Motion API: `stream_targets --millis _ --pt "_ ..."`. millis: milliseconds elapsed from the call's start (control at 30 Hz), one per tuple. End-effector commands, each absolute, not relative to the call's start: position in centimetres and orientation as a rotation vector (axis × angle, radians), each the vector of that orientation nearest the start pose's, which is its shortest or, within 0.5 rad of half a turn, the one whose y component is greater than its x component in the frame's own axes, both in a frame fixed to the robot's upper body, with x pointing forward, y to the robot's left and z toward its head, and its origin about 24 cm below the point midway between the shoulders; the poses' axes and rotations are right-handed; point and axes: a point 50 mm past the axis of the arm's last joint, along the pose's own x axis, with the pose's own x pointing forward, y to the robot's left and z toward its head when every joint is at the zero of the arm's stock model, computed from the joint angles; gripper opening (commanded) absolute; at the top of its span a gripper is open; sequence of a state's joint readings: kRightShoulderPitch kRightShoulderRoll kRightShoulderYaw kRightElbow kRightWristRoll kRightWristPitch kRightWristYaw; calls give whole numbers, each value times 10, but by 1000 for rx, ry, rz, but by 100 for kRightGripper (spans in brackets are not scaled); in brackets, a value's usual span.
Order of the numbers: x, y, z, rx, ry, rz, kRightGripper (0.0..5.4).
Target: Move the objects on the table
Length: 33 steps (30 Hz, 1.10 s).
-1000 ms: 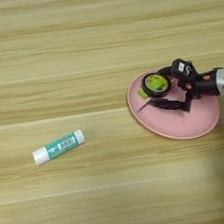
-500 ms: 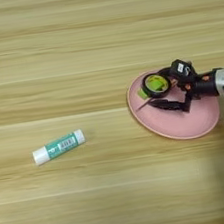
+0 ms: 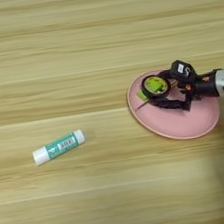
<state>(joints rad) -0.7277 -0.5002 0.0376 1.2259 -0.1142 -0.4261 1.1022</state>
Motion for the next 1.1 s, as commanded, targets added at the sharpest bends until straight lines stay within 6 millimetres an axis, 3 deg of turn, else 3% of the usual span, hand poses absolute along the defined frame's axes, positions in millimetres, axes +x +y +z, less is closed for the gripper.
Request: stream_targets --millis 33,600,800,1100 --pt "348 -237 82 -533 249 934 408" --pt "352 -234 92 -514 187 925 404" --pt "354 -233 104 -495 113 931 404" --pt "352 -214 126 -524 -56 1053 404"
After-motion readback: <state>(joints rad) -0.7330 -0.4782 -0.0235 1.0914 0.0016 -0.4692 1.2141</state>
